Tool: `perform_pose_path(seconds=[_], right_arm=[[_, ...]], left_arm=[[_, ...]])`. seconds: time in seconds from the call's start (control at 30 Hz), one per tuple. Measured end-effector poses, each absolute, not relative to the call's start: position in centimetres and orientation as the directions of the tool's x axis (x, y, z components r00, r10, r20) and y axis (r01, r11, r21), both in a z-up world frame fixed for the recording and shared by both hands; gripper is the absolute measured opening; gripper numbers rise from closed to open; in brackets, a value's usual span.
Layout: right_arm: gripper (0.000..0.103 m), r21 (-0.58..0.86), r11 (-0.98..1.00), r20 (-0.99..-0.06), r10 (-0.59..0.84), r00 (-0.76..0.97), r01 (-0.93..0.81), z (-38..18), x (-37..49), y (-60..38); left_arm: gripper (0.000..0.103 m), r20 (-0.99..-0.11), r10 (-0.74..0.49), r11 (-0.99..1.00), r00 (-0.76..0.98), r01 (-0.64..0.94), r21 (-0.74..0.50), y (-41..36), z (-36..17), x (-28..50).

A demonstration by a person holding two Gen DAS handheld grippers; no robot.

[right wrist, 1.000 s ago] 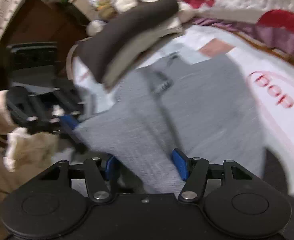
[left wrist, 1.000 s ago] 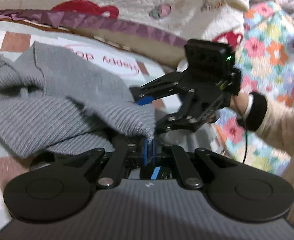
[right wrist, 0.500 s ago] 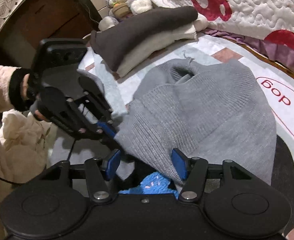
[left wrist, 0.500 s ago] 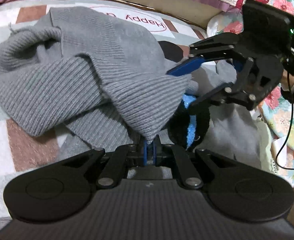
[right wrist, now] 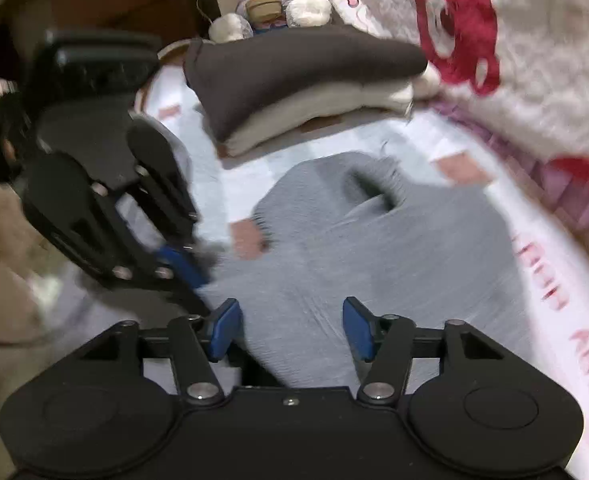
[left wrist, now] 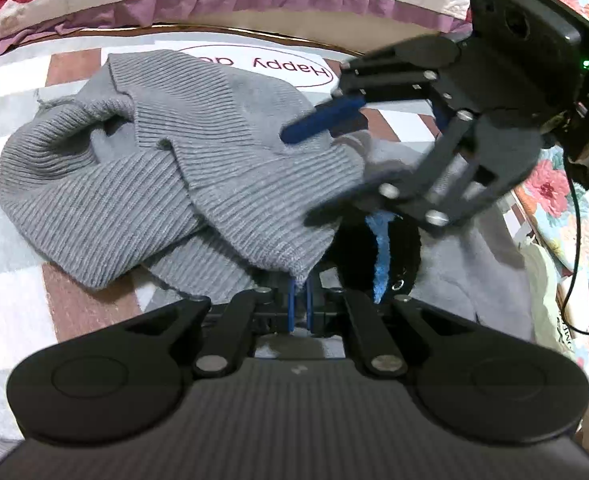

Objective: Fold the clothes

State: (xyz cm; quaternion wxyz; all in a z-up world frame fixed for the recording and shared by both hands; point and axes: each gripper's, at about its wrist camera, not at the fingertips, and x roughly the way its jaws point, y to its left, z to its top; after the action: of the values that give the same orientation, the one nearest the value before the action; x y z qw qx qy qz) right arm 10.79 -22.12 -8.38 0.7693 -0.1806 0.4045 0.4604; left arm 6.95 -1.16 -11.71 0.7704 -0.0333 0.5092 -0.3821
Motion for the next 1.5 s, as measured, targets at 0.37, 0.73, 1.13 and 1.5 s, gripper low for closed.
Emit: perform_pose_path(seconds=[0.37,0.73,1.13,1.5], right_arm=[[0.008,0.143,0.591,-0.753,0.585,0.300,-0.794,-7.3,9.1,-22.7],[0.008,0.019,0.648,-0.734,0.526,0.430,-0.762,-6.8,4.2,-24.2],[0.015,-0.175,0.619,-0.699,0.470,0.539,-0.766,-5.6,1.0,-23.2],[0.058,-0.037,0.637,-0.662,0.561,0.497,-0.770,-1.6,7.0,-25.8]], left_arm=[[0.021,-0.735,-0.627,0.721,0.256,0.547,-0.425,-0.3,-11.1,6.3],[0.056,-0.518,-0.776,0.630,0.360,0.411,-0.659,3.4,-11.0,8.9],[0.005,-0.527,-0.787,0.611,0.320,0.525,-0.593,-0.1,-10.5,10.4],[0.004,-0.361,-0.880,0.460,0.309,0.744,-0.484,-0.6,-2.0,11.1]])
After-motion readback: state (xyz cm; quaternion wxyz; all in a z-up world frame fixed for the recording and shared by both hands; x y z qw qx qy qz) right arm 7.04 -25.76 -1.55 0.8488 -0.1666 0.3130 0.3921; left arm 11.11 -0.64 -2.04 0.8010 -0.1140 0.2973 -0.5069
